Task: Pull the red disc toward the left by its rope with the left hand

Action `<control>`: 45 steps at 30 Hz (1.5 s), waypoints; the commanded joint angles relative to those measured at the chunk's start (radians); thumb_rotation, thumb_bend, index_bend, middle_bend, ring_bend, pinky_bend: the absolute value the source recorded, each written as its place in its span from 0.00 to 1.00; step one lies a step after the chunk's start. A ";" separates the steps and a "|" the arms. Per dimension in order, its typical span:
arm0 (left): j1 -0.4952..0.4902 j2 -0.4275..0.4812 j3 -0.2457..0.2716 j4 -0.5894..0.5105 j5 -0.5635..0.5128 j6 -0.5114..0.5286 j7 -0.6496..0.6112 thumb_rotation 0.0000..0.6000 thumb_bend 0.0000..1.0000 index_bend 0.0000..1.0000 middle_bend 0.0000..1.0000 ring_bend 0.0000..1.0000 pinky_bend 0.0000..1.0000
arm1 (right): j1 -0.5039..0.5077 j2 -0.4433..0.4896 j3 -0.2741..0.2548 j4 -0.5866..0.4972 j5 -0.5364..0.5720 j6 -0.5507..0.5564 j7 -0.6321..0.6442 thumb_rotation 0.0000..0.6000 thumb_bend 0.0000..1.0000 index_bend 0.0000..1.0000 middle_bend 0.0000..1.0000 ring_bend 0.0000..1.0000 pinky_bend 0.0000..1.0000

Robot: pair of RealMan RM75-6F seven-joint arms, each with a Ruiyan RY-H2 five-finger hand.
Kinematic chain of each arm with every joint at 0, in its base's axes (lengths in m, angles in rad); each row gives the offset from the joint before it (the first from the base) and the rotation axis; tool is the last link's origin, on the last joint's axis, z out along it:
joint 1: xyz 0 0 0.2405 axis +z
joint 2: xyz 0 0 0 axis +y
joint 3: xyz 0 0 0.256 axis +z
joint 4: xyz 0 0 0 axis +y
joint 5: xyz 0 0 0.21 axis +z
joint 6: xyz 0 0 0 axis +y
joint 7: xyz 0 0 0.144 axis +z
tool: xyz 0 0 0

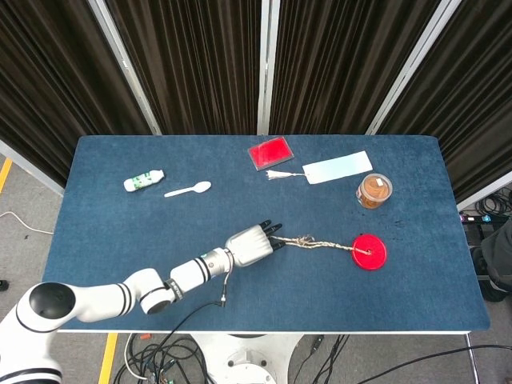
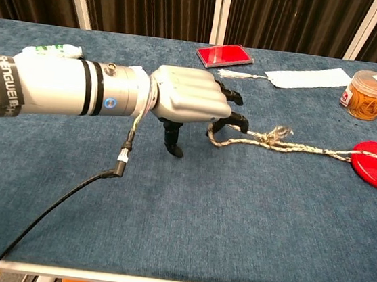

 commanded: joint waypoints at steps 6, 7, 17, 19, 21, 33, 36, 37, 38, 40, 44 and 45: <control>0.037 0.028 0.004 -0.029 -0.049 0.077 0.097 1.00 0.30 0.51 0.68 0.50 0.71 | 0.004 0.005 0.003 -0.023 0.002 -0.006 -0.026 1.00 0.17 0.00 0.00 0.00 0.00; 0.045 0.032 0.008 -0.031 -0.052 0.087 0.099 1.00 0.30 0.57 0.73 0.56 0.76 | 0.005 0.006 0.003 -0.027 0.002 -0.007 -0.031 1.00 0.17 0.00 0.00 0.00 0.00; 0.179 0.179 0.048 -0.111 -0.019 0.301 0.042 1.00 0.29 0.75 0.90 0.73 0.89 | 0.017 0.024 0.006 -0.080 -0.004 -0.017 -0.069 1.00 0.18 0.00 0.00 0.00 0.00; 0.222 0.241 0.065 -0.118 -0.017 0.345 0.015 1.00 0.29 0.76 0.90 0.73 0.89 | 0.021 0.028 0.006 -0.096 -0.009 -0.018 -0.079 1.00 0.18 0.00 0.00 0.00 0.00; 0.268 0.309 0.085 -0.118 -0.028 0.373 -0.009 1.00 0.29 0.76 0.90 0.73 0.89 | 0.026 0.031 0.005 -0.110 -0.012 -0.020 -0.091 1.00 0.18 0.00 0.00 0.00 0.00; 0.547 0.584 0.120 -0.149 -0.210 0.542 -0.111 1.00 0.29 0.77 0.91 0.74 0.89 | 0.050 0.018 0.009 -0.142 -0.021 -0.029 -0.128 1.00 0.18 0.00 0.00 0.00 0.00; 0.587 0.610 0.124 -0.160 -0.203 0.575 -0.145 1.00 0.29 0.77 0.91 0.74 0.89 | 0.051 0.016 0.008 -0.143 -0.022 -0.030 -0.124 1.00 0.18 0.00 0.00 0.00 0.00; 0.598 0.617 0.124 -0.160 -0.200 0.585 -0.151 1.00 0.29 0.77 0.91 0.74 0.89 | 0.051 0.015 0.007 -0.143 -0.022 -0.029 -0.122 1.00 0.18 0.00 0.00 0.00 0.00; 0.606 0.621 0.122 -0.159 -0.202 0.591 -0.156 1.00 0.29 0.77 0.91 0.74 0.89 | 0.050 0.015 0.006 -0.143 -0.023 -0.028 -0.121 1.00 0.18 0.00 0.00 0.00 0.00; 0.620 0.632 0.117 -0.155 -0.210 0.597 -0.161 1.00 0.30 0.78 0.92 0.74 0.89 | 0.047 0.016 0.005 -0.143 -0.023 -0.024 -0.119 1.00 0.18 0.00 0.00 0.00 0.00; 0.635 0.660 0.109 -0.154 -0.238 0.581 -0.138 1.00 0.30 0.78 0.93 0.75 0.90 | 0.042 0.019 0.004 -0.140 -0.018 -0.022 -0.113 1.00 0.18 0.00 0.00 0.00 0.00; 0.637 0.668 0.108 -0.156 -0.241 0.575 -0.137 1.00 0.30 0.79 0.93 0.75 0.90 | 0.042 0.019 0.004 -0.138 -0.016 -0.024 -0.111 1.00 0.18 0.00 0.00 0.00 0.00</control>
